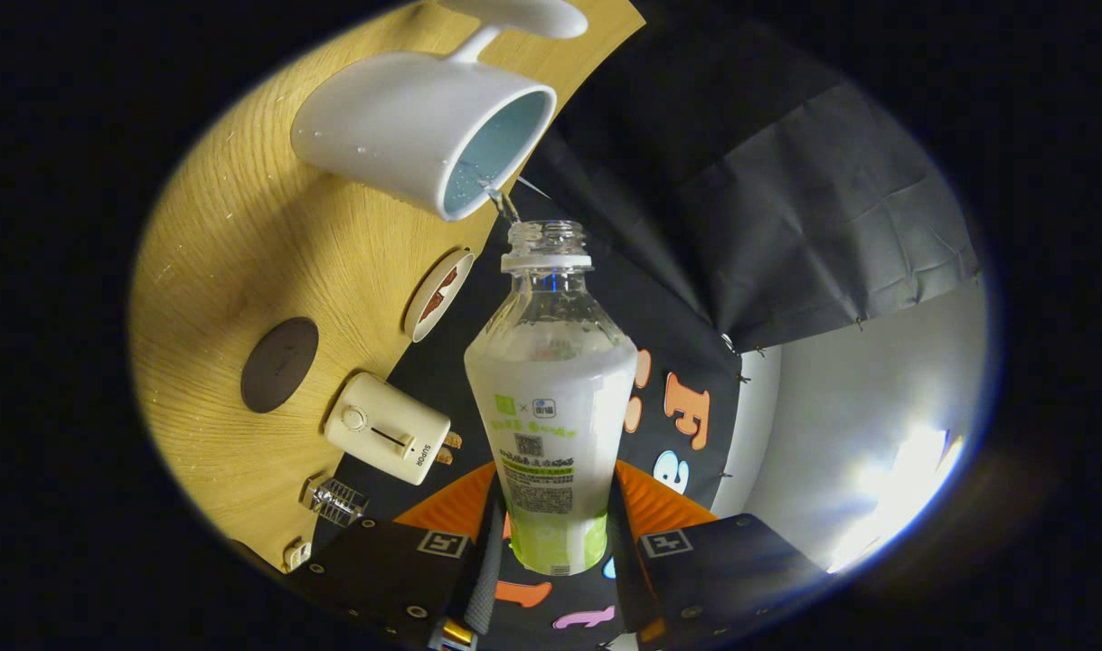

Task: Take the bottle from table, then pour the juice into the cup, finally place the bottle on the coaster

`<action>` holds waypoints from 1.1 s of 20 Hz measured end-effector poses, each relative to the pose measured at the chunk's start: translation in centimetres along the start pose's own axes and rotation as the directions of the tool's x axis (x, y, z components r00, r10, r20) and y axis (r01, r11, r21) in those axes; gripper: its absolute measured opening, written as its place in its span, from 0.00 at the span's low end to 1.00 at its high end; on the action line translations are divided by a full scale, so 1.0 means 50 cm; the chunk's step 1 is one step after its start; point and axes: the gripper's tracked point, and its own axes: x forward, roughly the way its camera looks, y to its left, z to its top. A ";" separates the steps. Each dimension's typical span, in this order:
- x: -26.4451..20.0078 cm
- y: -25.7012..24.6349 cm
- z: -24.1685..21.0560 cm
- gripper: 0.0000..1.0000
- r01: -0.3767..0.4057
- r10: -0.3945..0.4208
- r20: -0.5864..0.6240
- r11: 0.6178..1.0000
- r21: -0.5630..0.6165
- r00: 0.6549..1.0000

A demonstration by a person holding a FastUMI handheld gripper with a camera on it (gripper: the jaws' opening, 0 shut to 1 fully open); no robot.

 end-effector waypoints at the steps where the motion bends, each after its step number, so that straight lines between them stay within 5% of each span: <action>1: 0.001 0.000 -0.001 0.54 0.000 0.000 0.001 1.000 -0.006 1.000; 15: 0.015 -0.025 -0.004 0.54 0.088 -0.087 0.023 0.994 -0.060 0.996; 22: 0.004 -0.008 0.004 0.54 0.070 -0.070 0.010 0.997 0.022 0.998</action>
